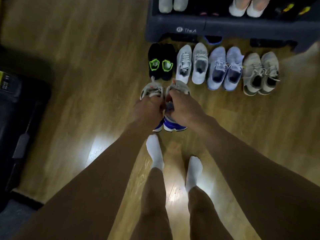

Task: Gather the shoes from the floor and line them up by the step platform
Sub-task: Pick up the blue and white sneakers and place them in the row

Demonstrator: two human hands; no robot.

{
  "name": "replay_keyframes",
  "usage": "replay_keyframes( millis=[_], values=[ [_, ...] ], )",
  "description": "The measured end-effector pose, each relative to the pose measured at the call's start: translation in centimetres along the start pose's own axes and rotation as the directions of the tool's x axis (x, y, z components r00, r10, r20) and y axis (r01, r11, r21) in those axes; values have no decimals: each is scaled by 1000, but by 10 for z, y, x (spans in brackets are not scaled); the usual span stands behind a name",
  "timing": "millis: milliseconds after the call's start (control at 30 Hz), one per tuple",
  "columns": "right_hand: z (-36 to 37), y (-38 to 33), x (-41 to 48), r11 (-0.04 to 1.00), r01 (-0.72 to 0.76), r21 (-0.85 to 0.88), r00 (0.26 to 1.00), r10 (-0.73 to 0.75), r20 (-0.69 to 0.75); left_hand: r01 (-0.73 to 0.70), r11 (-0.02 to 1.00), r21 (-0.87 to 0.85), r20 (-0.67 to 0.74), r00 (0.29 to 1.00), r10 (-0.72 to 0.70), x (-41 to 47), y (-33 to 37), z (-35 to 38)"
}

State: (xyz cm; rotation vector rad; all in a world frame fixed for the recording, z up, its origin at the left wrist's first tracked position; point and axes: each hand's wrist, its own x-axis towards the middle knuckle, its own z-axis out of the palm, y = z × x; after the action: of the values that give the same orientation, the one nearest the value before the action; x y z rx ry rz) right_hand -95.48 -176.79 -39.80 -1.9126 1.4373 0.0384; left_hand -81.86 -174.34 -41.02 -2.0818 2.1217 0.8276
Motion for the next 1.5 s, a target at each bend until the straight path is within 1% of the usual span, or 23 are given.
replay_keyframes(
  millis=[100,167,267,367,467,600,633,700,767,833,933,1033,1100,1167,1267,1333,1400,1433,1500],
  values=[
    [50,23,66,1000,7,22,999,-8,35,43,999,15,59,997,-44,55,-46,44],
    [84,40,103,999,24,38,999,-26,42,46,998,39,71,996,-49,85,-72,74],
    [136,64,150,997,28,74,999,-30,25,53,997,47,49,997,-56,121,-109,118],
    [185,88,185,997,-21,75,999,18,44,91,996,25,3,996,-91,148,-139,160],
    [223,112,210,998,-26,51,997,23,71,79,997,6,-61,995,-79,168,-158,196],
    [263,143,228,1000,-24,-5,997,25,76,25,998,60,-123,992,-18,178,-178,247],
    [272,148,229,1000,-14,-16,996,15,85,16,997,78,-114,993,-7,177,-185,260],
    [288,154,227,1000,-7,-22,995,9,98,56,995,79,-56,997,-52,172,-195,281],
    [301,158,223,1000,-8,-24,995,10,99,103,990,93,38,994,-107,167,-202,297],
    [311,162,222,999,9,-41,994,-5,112,88,990,114,121,987,-102,166,-203,307],
    [325,165,223,995,38,-95,990,-25,139,87,985,146,204,972,-116,167,-200,315],
    [333,162,226,987,24,-159,983,6,183,114,976,188,219,963,-155,168,-197,316],
    [335,157,227,982,24,-185,975,18,222,104,975,197,251,956,-152,171,-195,312],
    [331,151,228,980,11,-201,960,45,275,97,973,210,319,934,-162,174,-194,305],
    [312,140,221,980,-42,-194,936,106,335,147,976,163,429,880,-205,173,-186,282],
    [289,130,212,980,-76,-184,947,129,295,182,977,108,468,858,-212,170,-173,257],
    [258,115,197,980,-117,-161,964,152,219,203,977,61,454,866,-208,162,-157,224],
    [240,106,189,979,-138,-151,967,166,195,183,981,70,440,877,-195,158,-149,205],
    [196,85,170,976,-163,-147,964,190,189,98,983,152,414,897,-154,149,-128,164]
  ],
)
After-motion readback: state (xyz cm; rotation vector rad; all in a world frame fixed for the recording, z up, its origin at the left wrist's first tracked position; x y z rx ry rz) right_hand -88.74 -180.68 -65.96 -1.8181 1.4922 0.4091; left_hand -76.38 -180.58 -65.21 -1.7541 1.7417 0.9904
